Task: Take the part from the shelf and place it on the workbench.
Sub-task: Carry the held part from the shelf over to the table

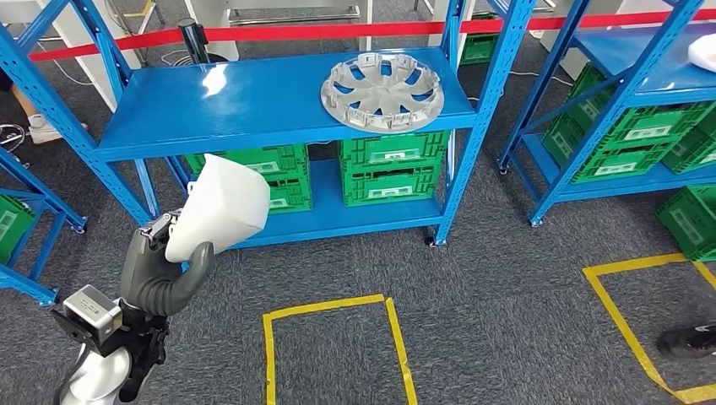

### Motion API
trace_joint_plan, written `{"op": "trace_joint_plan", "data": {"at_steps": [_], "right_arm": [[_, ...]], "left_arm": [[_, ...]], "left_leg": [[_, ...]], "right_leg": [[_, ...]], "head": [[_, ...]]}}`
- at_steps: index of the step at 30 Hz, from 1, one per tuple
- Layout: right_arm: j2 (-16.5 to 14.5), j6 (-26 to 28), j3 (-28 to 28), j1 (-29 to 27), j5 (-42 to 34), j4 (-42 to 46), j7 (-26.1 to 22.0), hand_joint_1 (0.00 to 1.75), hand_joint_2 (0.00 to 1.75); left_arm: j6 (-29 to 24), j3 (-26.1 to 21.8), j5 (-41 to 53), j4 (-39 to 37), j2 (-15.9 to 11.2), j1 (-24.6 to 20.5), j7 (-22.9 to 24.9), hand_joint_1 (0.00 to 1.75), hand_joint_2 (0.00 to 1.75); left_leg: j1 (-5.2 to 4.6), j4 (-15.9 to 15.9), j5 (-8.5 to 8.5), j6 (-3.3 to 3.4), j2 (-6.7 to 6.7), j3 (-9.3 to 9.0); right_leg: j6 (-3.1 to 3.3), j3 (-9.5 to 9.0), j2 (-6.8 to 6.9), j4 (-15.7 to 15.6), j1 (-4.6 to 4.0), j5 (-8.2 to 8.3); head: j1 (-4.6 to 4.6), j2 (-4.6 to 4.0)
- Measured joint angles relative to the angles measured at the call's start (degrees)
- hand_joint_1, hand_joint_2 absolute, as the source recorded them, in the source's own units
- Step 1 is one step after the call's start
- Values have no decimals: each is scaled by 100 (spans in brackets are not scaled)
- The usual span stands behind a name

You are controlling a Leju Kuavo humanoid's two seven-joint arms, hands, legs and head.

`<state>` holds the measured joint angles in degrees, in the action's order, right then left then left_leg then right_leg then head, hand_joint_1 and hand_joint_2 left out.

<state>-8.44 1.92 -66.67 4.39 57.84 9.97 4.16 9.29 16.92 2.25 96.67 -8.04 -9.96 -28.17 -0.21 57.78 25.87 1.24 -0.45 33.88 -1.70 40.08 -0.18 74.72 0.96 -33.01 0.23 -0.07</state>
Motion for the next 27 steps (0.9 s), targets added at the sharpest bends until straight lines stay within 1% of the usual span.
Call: {"op": "trace_joint_plan", "data": {"at_steps": [1,2,3,4,5,6,7,8,9,10,11,12,13,14,15,16,17,18,19,20,21,22,23,24,25,26,27], "right_arm": [[0,0,-1,1,-9,0,4,0,175],[0,0,-1,7,-15,0,13,0,175],[0,0,-1,16,-16,0,24,0,175],[-1,0,-1,25,-17,0,33,0,175],[-1,0,-1,33,-17,0,41,0,175],[-2,0,-1,36,-18,0,46,0,175],[-3,0,-1,34,-19,0,53,0,175],[-5,0,-1,35,-18,0,60,0,175],[-7,0,-1,38,-18,0,67,0,175],[-8,0,-1,41,-18,0,74,0,175],[-8,0,-1,46,-17,0,78,0,175],[-7,-1,-1,46,-18,0,81,0,175],[-7,-7,-1,45,-19,0,82,0,175],[-7,-20,-2,44,-21,0,79,0,175],[-7,-39,-2,44,-26,0,73,0,175],[-8,-60,-3,45,-34,0,63,0,175],[-8,-82,-5,48,-47,0,47,0,175],[-9,-101,-8,51,-68,0,26,0,175],[-9,-119,-13,54,-95,0,7,0,175],[-9,-139,-25,58,-123,0,-9,0,175],[-9,-160,-40,59,-147,0,-19,0,175],[-10,-179,-59,58,-161,0,-27,0,175],[-10,-200,-76,53,-162,0,-38,0,175],[-13,-222,-87,48,-152,0,-50,0,175],[-19,-249,-93,41,-135,-1,-68,0,175],[-25,-275,-95,38,-116,-1,-90,0,175],[-31,-296,-94,37,-98,-1,-117,0,175]], "left_arm": [[19,-10,-28,-17,1,-12,5,175,175],[40,-17,-56,-32,4,-26,14,175,175],[60,-23,-82,-42,8,-38,22,175,175],[84,-30,-105,-51,13,-48,32,175,175],[102,-36,-120,-58,20,-57,38,175,175],[112,-42,-130,-63,25,-64,43,175,175],[119,-46,-138,-71,30,-70,45,175,175],[120,-50,-147,-77,33,-74,48,175,175],[120,-55,-154,-85,35,-77,52,175,175],[120,-58,-159,-96,35,-79,54,175,175],[121,-64,-165,-107,35,-80,56,175,175],[122,-69,-173,-120,36,-83,57,175,175],[124,-78,-189,-135,37,-84,59,175,175],[127,-89,-208,-152,40,-87,62,175,175],[130,-100,-225,-169,46,-94,68,175,175],[133,-110,-237,-184,56,-106,76,175,175],[138,-121,-238,-192,69,-122,87,175,175],[144,-131,-231,-196,84,-141,97,175,175],[152,-140,-222,-197,99,-159,103,175,175],[161,-150,-213,-199,113,-175,108,175,175],[170,-156,-206,-204,125,-188,112,175,175],[178,-160,-202,-213,133,-195,113,175,175],[183,-168,-198,-222,136,-197,114,175,175],[186,-180,-196,-223,134,-185,113,175,175],[187,-199,-196,-209,129,-157,108,175,175],[187,-226,-196,-181,118,-112,103,175,175],[188,-257,-195,-138,99,-46,99,175,175]], "left_leg": [[0,42,-55,-14,-2,111],[-1,90,-103,-33,-4,210],[-7,141,-146,-57,-5,294],[-14,174,-186,-88,-8,343],[-18,190,-228,-122,-11,370],[-20,180,-276,-159,-12,381],[-15,161,-327,-196,-14,386],[-6,168,-312,-231,-6,407],[2,237,-194,-266,4,446],[15,419,38,-300,14,506],[29,706,350,-332,23,579],[42,1063,637,-362,25,646],[53,1407,816,-385,25,686],[62,1640,850,-399,25,670],[68,1696,750,-403,25,571],[73,1556,588,-399,25,379],[76,1230,460,-387,28,91],[69,793,440,-366,32,-247],[56,395,497,-334,38,-528],[41,101,580,-295,44,-706],[21,-46,639,-249,47,-770],[12,-80,620,-195,45,-741],[12,-88,565,-138,30,-687],[15,-93,500,-80,17,-632],[23,-103,426,-30,3,-563],[25,-103,354,5,-9,-485],[19,-94,281,25,-12,-396]], "right_leg": [[11,-217,0,-187,-1,155],[29,-520,1,-543,-3,224],[55,-832,0,-973,-14,210],[85,-1046,-4,-1300,-26,147],[119,-1160,-7,-1512,-39,69],[158,-1172,-10,-1592,-54,59],[201,-1128,-7,-1594,-47,110],[246,-1087,6,-1608,-39,167],[291,-1036,17,-1626,-30,240],[325,-967,29,-1640,-16,319],[343,-885,35,-1639,-14,391],[350,-792,35,-1637,-12,466],[345,-700,36,-1633,-12,542],[337,-608,37,-1626,-11,615],[324,-516,38,-1618,-11,687],[308,-430,40,-1609,-9,755],[289,-354,40,-1596,-7,819],[263,-291,37,-1584,-12,876],[233,-253,35,-1579,-16,930],[197,-236,34,-1582,-17,984],[157,-228,33,-1598,-16,1041],[113,-225,33,-1621,-11,1101],[75,-208,29,-1618,1,1105],[45,-169,25,-1551,7,997],[23,-107,20,-1387,10,775],[9,-29,17,-1114,16,463],[-4,55,18,-748,12,145]], "head": [[-1,0],[-1,-1],[-2,-1],[-2,-1],[-5,0],[-10,0],[-14,0],[-17,0],[-13,0],[-6,0],[-1,0],[3,0],[4,0],[4,0],[4,0],[5,0],[5,0],[5,0],[2,0],[2,0],[3,0],[5,0],[10,0],[8,0],[2,0],[-3,-1],[-8,-1]]}}
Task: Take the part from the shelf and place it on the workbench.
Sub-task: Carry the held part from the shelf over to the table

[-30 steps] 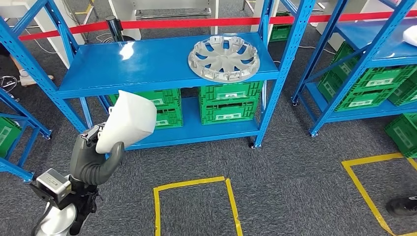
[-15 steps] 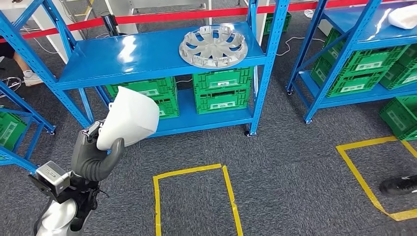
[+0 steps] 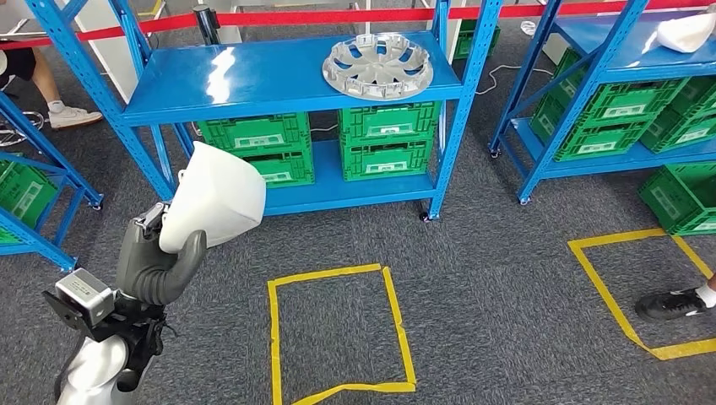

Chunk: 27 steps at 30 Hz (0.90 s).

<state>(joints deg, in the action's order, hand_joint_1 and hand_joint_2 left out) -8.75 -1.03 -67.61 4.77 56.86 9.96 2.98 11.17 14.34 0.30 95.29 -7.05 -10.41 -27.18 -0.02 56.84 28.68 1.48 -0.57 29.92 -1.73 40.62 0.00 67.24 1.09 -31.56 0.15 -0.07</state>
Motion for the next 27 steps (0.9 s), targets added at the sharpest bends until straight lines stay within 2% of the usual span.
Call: {"op": "trace_joint_plan", "data": {"at_steps": [1,2,3,4,5,6,7,8,9,11,12,13,14,15,16,17,18,19,20,21,22,23,24,25,26,27], "right_arm": [[-4,-11,1,-1,15,0,-32,0,175],[-4,-14,1,-1,28,0,-56,0,175],[-4,-14,1,-3,40,0,-72,0,175],[-4,-15,1,-4,51,-1,-78,0,175],[-4,-15,1,-5,61,-1,-78,0,175],[-4,-15,1,-1,67,0,-74,0,175],[-6,-15,1,4,73,0,-63,0,175],[-8,-17,1,8,79,0,-40,0,175],[-10,-22,1,10,84,-1,-7,0,175],[-15,-49,1,-1,89,-1,63,0,175],[-17,-69,2,-3,89,-1,85,0,175],[-19,-89,2,-5,88,-1,95,0,175],[-21,-104,2,-5,87,-1,94,0,175],[-20,-114,2,-7,87,-1,87,0,175],[-19,-123,1,-12,86,-1,75,0,175],[-18,-134,1,-14,87,-1,62,0,175],[-17,-157,1,-15,87,-1,49,0,175],[-16,-187,1,-14,88,-1,31,0,175],[-15,-218,1,-13,88,-1,16,0,175],[-14,-250,1,-10,88,-1,3,0,175],[-14,-274,1,-8,87,-1,-11,0,175],[-11,-291,2,-6,86,-1,-20,0,175],[-8,-304,2,-5,81,-1,-29,0,175],[-4,-311,2,-7,71,-1,-37,0,175],[1,-313,1,-15,58,-1,-40,0,175],[8,-314,-2,-23,43,-1,-42,0,175]], "left_arm": [[1,-35,4,52,-26,79,-3,175,175],[1,-74,9,107,-56,171,-7,175,175],[1,-116,15,167,-88,271,-11,175,175],[-2,-155,20,223,-116,369,-16,175,175],[-4,-193,24,280,-141,458,-24,175,175],[-9,-226,30,337,-166,537,-32,175,175],[-16,-255,44,399,-190,606,-45,175,175],[-25,-283,65,468,-215,673,-62,175,175],[-33,-306,90,536,-239,741,-79,175,175],[-44,-332,130,663,-279,877,-108,175,175],[-45,-342,139,718,-297,944,-112,175,175],[-46,-353,144,767,-316,1002,-113,175,175],[-46,-365,145,803,-334,1048,-111,175,175],[-47,-378,147,835,-345,1085,-103,175,175],[-49,-389,151,859,-351,1112,-91,175,175],[-52,-398,159,878,-352,1135,-74,175,175],[-55,-404,171,894,-352,1155,-53,175,175],[-58,-408,184,913,-352,1168,-34,175,175],[-59,-409,194,932,-352,1173,-22,175,175],[-60,-410,200,957,-353,1173,-14,175,175],[-61,-410,202,983,-353,1171,-11,175,175],[-62,-411,202,1005,-354,1168,-11,175,175],[-63,-411,201,1020,-355,1163,-11,175,175],[-63,-411,198,1026,-355,1159,-12,175,175],[-63,-411,195,1025,-354,1153,-13,175,175],[-61,-411,190,1021,-351,1140,-13,175,175]], "left_leg": [[-6,16,-72,5,-5,94],[-12,40,-142,2,-9,195],[-16,72,-206,-5,-13,303],[-16,108,-259,-19,-16,410],[-15,150,-305,-36,-16,509],[-21,197,-345,-59,-15,598],[-27,239,-383,-89,-13,665],[-32,267,-423,-123,-12,705],[-33,276,-468,-160,-12,724],[-19,252,-555,-236,-10,741],[-10,285,-488,-274,2,776],[0,400,-315,-310,15,831],[14,619,-45,-344,27,899],[23,927,268,-376,35,968],[33,1273,502,-402,36,1019],[41,1570,606,-422,36,1031],[46,1738,570,-433,36,981],[51,1724,431,-434,36,843],[55,1516,268,-426,37,612],[56,1137,191,-408,40,289],[47,677,216,-382,46,-58],[33,295,297,-345,51,-311],[14,34,386,-302,56,-464],[-7,-79,416,-251,58,-500],[-8,-86,380,-192,51,-448],[-6,-85,321,-132,39,-396]], "right_leg": [[-11,60,0,369,-1,-208],[-17,69,0,652,-3,-268],[-17,2,1,783,-5,-197],[-10,-158,1,706,-6,-43],[4,-411,1,447,-7,96],[27,-722,-1,44,-15,112],[59,-1000,-4,-352,-25,54],[92,-1186,-7,-658,-39,-35],[130,-1272,-10,-837,-54,-115],[215,-1216,0,-896,-55,-52],[266,-1164,12,-909,-47,17],[311,-1098,25,-926,-36,95],[342,-1020,38,-936,-26,172],[359,-936,43,-937,-26,245],[360,-850,47,-935,-26,315],[354,-758,52,-931,-27,387],[344,-670,58,-925,-27,460],[331,-581,64,-917,-27,533],[313,-498,68,-908,-26,603],[291,-431,70,-896,-27,667],[264,-375,69,-884,-32,727],[232,-342,68,-881,-37,788],[196,-327,69,-887,-40,848],[155,-320,70,-905,-40,909],[114,-312,68,-922,-31,961],[77,-286,61,-897,-21,925]], "head": [[-2,0],[-1,0],[-2,1],[-2,1],[-3,1],[-3,1],[-1,0],[-1,0],[-1,0],[-6,1],[-2,0],[6,0],[14,0],[22,0],[25,1],[25,1],[25,0],[25,0],[25,-1],[25,-1],[23,0],[21,0],[23,1],[23,0],[28,0],[30,0]]}}
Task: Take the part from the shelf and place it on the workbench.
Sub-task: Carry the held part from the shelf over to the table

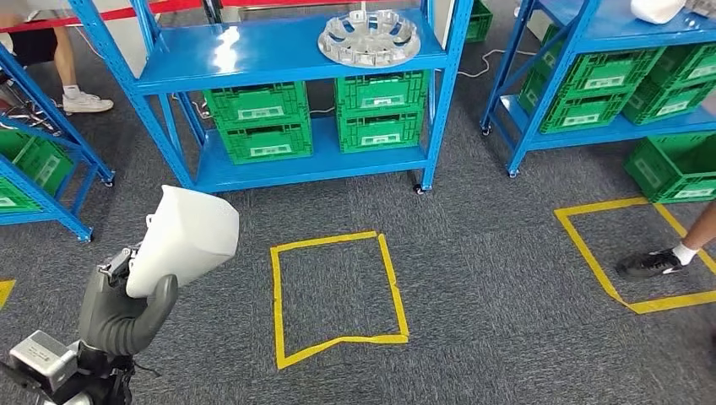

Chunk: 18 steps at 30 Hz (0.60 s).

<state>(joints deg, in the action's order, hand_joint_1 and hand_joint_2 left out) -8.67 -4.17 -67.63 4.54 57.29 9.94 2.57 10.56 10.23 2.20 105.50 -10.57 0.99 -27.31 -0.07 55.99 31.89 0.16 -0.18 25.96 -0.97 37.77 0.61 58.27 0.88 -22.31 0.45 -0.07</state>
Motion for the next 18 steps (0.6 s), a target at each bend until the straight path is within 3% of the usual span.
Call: {"op": "trace_joint_plan", "data": {"at_steps": [1,2,4,5,6,7,8,9,10,12,13,15,16,18], "right_arm": [[5,-1,-2,-8,-13,0,4,0,175],[9,-3,-4,-15,-21,0,9,0,175],[14,-5,-6,-17,-29,0,16,0,175],[16,-6,-6,-18,-32,0,16,0,175],[20,-5,-6,-18,-33,0,16,0,175],[23,-5,-6,-18,-35,0,16,0,175],[27,-5,-6,-18,-38,0,16,0,175],[28,-5,-6,-14,-44,0,16,0,175],[30,-8,-7,-7,-57,0,16,0,175],[31,-37,-13,11,-104,0,16,0,175],[31,-64,-23,16,-138,0,16,0,175],[20,-137,-53,16,-205,-3,9,0,175],[13,-175,-71,20,-235,-4,1,0,175],[-2,-249,-104,27,-279,-7,-34,0,175]], "left_arm": [[2,1,-5,-4,4,-13,-1,175,175],[4,1,-10,-9,9,-25,-1,175,175],[8,2,-18,-23,15,-35,-1,175,175],[9,2,-20,-32,16,-35,-1,175,175],[11,2,-22,-40,18,-34,0,175,175],[13,2,-24,-45,20,-34,1,175,175],[14,2,-27,-48,21,-35,1,175,175],[15,2,-30,-48,21,-37,1,175,175],[20,2,-33,-47,22,-44,1,175,175],[46,3,-41,-64,26,-94,-1,175,175],[63,7,-45,-83,32,-137,-1,175,175],[87,16,-49,-143,49,-221,1,175,175],[95,21,-50,-174,59,-243,2,175,175],[112,39,-28,-229,73,-254,-31,175,175]], "left_leg": [[7,-3,-71,59,-13,67],[16,-9,-149,104,-26,150],[4,1,-306,148,-38,335],[-3,14,-385,150,-43,437],[-9,36,-466,147,-46,548],[-12,70,-537,138,-48,662],[-12,111,-599,123,-49,783],[-11,161,-652,105,-50,888],[-19,217,-694,82,-51,979],[-27,291,-776,21,-60,1078],[-26,296,-824,-14,-64,1100],[-10,280,-880,-89,-59,1133],[-1,341,-774,-124,-45,1175],[22,758,-264,-188,-16,1318]], "right_leg": [[-31,50,-9,107,6,-156],[-52,121,-20,314,12,-416],[-82,282,-35,1018,11,-1051],[-91,325,-40,1369,9,-1210],[-94,314,-44,1619,8,-1220],[-88,219,-47,1686,6,-1097],[-73,19,-48,1538,3,-927],[-50,-275,-49,1214,-1,-814],[-17,-624,-49,754,-16,-827],[55,-1074,-50,74,-45,-1005],[93,-1136,-50,-74,-63,-1067],[178,-1047,-36,-102,-56,-974],[228,-985,-26,-114,-49,-897],[295,-820,-16,-131,-31,-741]], "head": [[-5,0],[-10,1],[-22,-1],[-24,-1],[-25,-1],[-26,-1],[-27,0],[-27,1],[-28,1],[-29,0],[-32,0],[-40,0],[-32,0],[-10,1]]}}
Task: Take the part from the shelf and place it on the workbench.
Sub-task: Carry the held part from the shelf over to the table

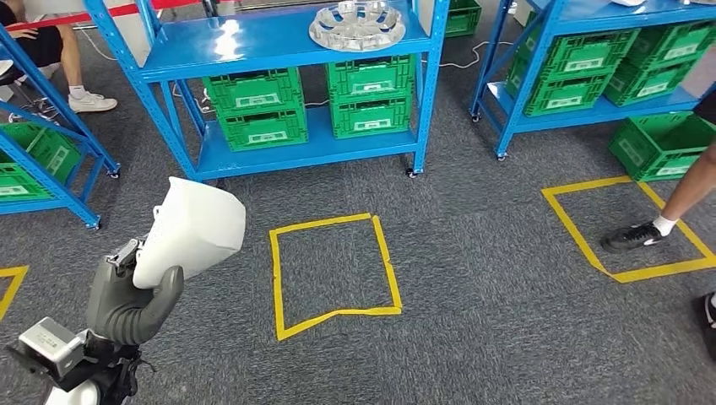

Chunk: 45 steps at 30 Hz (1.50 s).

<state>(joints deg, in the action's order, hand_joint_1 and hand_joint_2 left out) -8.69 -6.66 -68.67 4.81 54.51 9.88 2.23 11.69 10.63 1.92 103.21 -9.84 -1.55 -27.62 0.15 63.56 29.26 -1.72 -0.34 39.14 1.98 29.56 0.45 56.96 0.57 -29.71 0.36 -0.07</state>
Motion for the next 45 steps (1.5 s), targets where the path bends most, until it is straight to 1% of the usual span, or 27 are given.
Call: {"op": "trace_joint_plan", "data": {"at_steps": [1,2,3,4,5,6,7,9,10,13,15,17,18,19,20,22,24,27,29,32,34,35,38,40,42,43,45], "right_arm": [[-3,-37,-15,-1,-8,0,-24,0,175],[-7,-76,-26,-7,-6,0,-52,0,175],[-10,-115,-34,-12,-1,0,-82,0,175],[-12,-142,-39,-16,4,0,-107,0,175],[-15,-158,-41,-18,6,0,-125,0,175],[-17,-165,-43,-17,6,0,-136,0,175],[-20,-164,-45,-17,5,0,-139,0,175],[-23,-156,-48,-14,-1,0,-148,0,175],[-24,-149,-49,-10,-6,0,-150,0,175],[-26,-136,-53,-1,-27,0,-143,0,175],[-31,-143,-61,-7,-37,0,-113,0,175],[-34,-150,-77,-16,-44,0,-90,0,175],[-35,-153,-85,-19,-56,0,-95,0,175],[-34,-159,-94,-21,-75,0,-112,0,175],[-34,-169,-104,-21,-96,0,-135,0,175],[-30,-207,-125,-16,-126,0,-193,0,175],[-25,-257,-138,-4,-131,0,-229,0,175],[-23,-312,-140,-1,-120,0,-247,0,175],[-23,-343,-140,-5,-97,0,-255,0,175],[-19,-360,-140,-20,-36,0,-256,0,175],[-17,-366,-138,-35,17,0,-254,0,175],[-16,-370,-137,-40,46,0,-251,0,175],[-16,-380,-130,-49,117,0,-235,0,175],[-14,-382,-130,-53,130,0,-227,0,175],[-12,-388,-128,-49,134,0,-225,0,175],[-10,-391,-126,-47,135,0,-225,0,175],[-7,-396,-122,-48,139,0,-225,0,175]], "left_arm": [[13,13,41,-20,7,0,-49,175,175],[26,27,94,-39,11,-1,-113,175,175],[38,39,154,-62,14,-10,-178,175,175],[44,50,200,-91,13,-29,-226,175,175],[47,57,226,-123,9,-58,-253,175,175],[48,61,242,-156,5,-100,-266,175,175],[49,65,250,-185,2,-150,-273,175,175],[57,79,265,-232,11,-252,-284,175,175],[61,89,271,-253,20,-285,-288,175,175],[59,119,292,-308,65,-313,-277,175,175],[48,142,332,-327,116,-328,-233,175,175],[43,170,383,-343,155,-337,-195,175,175],[44,183,397,-356,165,-341,-193,175,175],[44,192,411,-379,170,-355,-202,175,175],[44,200,417,-409,178,-384,-216,175,175],[44,207,423,-480,215,-480,-241,175,175],[36,213,415,-548,259,-579,-265,175,175],[-3,220,368,-667,282,-678,-311,175,175],[-27,220,347,-712,282,-720,-337,175,175],[-56,210,342,-759,280,-727,-365,175,175],[-84,195,342,-793,265,-657,-396,175,175],[-100,185,344,-804,252,-608,-418,175,175],[-140,147,354,-801,215,-479,-482,175,175],[-157,131,357,-795,204,-433,-495,175,175],[-167,113,359,-791,192,-380,-497,175,175],[-168,104,359,-785,184,-356,-498,175,175],[-168,98,359,-770,176,-340,-496,175,175]], "left_leg": [[11,341,279,-26,6,80],[21,689,442,-49,6,139],[29,964,444,-66,6,153],[35,1092,322,-77,4,101],[41,1028,139,-80,-2,-41],[45,771,-12,-75,-35,-281],[42,370,-36,-63,-100,-600],[11,-419,140,7,-208,-1132],[-8,-635,234,53,-218,-1248],[-17,-734,195,209,-127,-1190],[-7,-741,110,293,-70,-1124],[-21,-716,48,325,5,-1042],[-29,-692,26,325,48,-1001],[-35,-661,11,320,95,-959],[-37,-625,3,315,143,-921],[-35,-556,3,296,238,-860],[-39,-506,-1,241,319,-804],[-31,-520,-36,131,395,-749],[-33,-379,61,68,294,-663],[0,554,524,-13,110,-210],[28,981,606,-49,85,2],[38,889,492,-56,65,-39],[22,-196,-17,-21,-198,-563],[-14,-563,-104,44,-297,-723],[-26,-584,-131,117,-183,-709],[-19,-603,-154,153,-128,-708],[4,-643,-203,227,-28,-709]], "right_leg": [[12,91,-5,1,0,67],[8,181,-4,4,0,130],[0,275,4,11,0,193],[-10,366,26,22,1,256],[-22,449,54,36,2,312],[-39,511,82,54,3,359],[-61,553,109,76,-2,394],[-125,588,170,116,-17,452],[-161,596,208,122,-20,479],[-272,634,240,196,8,465],[-330,832,99,669,24,129],[-358,1134,0,1432,24,-302],[-360,1220,-12,1684,22,-398],[-353,1209,-20,1740,20,-385],[-338,1084,-31,1570,18,-269],[-288,647,-128,831,17,34],[-238,380,-231,308,6,153],[-157,364,-171,201,-2,171],[-81,347,-85,141,23,209],[-28,347,48,114,29,221],[-25,347,146,117,29,217],[-27,344,193,118,30,213],[-68,317,323,129,15,189],[-131,307,412,135,-11,182],[-200,298,509,127,-16,184],[-234,299,487,152,-4,156],[-291,432,272,484,20,-75]], "head": [[9,0],[11,0],[11,0],[11,0],[12,0],[12,0],[13,0],[11,0],[10,0],[10,-1],[7,0],[4,0],[4,0],[4,0],[4,0],[4,0],[5,-1],[3,-1],[29,0],[64,0],[65,0],[65,0],[66,0],[63,0],[62,-1],[62,-1],[53,-1]]}}
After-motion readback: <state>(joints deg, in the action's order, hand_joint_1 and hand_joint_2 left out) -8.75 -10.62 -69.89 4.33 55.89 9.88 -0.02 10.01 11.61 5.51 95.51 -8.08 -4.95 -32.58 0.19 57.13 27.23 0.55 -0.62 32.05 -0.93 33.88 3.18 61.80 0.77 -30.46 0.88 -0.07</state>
